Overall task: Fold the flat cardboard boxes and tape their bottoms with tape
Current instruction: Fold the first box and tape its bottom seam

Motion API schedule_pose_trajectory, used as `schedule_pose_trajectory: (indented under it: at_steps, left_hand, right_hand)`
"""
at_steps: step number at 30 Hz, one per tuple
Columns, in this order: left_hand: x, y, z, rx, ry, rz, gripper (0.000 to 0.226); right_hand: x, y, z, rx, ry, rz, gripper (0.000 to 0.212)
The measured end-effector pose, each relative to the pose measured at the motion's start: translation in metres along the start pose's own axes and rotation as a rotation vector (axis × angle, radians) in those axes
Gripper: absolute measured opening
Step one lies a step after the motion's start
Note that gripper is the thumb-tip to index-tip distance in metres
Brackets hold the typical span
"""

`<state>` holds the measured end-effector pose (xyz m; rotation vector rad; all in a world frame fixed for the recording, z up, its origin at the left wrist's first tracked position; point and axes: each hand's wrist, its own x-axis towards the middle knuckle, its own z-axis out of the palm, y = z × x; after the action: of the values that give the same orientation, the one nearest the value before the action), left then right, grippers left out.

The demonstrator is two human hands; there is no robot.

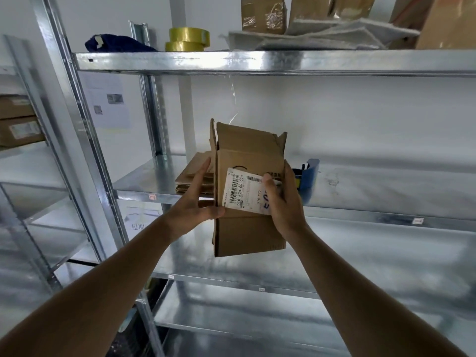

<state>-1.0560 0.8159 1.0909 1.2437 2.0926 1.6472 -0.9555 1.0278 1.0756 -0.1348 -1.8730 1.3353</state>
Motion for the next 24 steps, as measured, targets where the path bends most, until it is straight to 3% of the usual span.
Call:
schedule_pose_trajectory:
  at_steps: [5,9,14,17,24]
  left_hand:
    - [0.015,0.012,0.009,-0.165,-0.134,-0.035,0.121]
    - [0.029,0.021,0.014,-0.263,-0.142,-0.043,0.092]
    - [0.042,0.035,0.031,-0.320,-0.233,-0.016,0.096]
    - [0.051,0.041,0.043,-0.293,-0.322,0.015,0.112]
    - [0.073,0.059,0.091,-0.259,-0.424,0.059,0.113]
  right_hand:
    - [-0.006,-0.009,-0.020,0.039,0.009,0.029,0.048]
    - [-0.013,-0.024,-0.038,0.020,0.039,-0.062,0.054]
    - [-0.012,-0.037,-0.060,-0.045,0.135,-0.013,0.076]
    - [-0.009,-0.044,-0.078,-0.057,0.196,0.078,0.090]
    - [-0.018,-0.056,-0.133,-0.071,0.259,0.152,0.084]
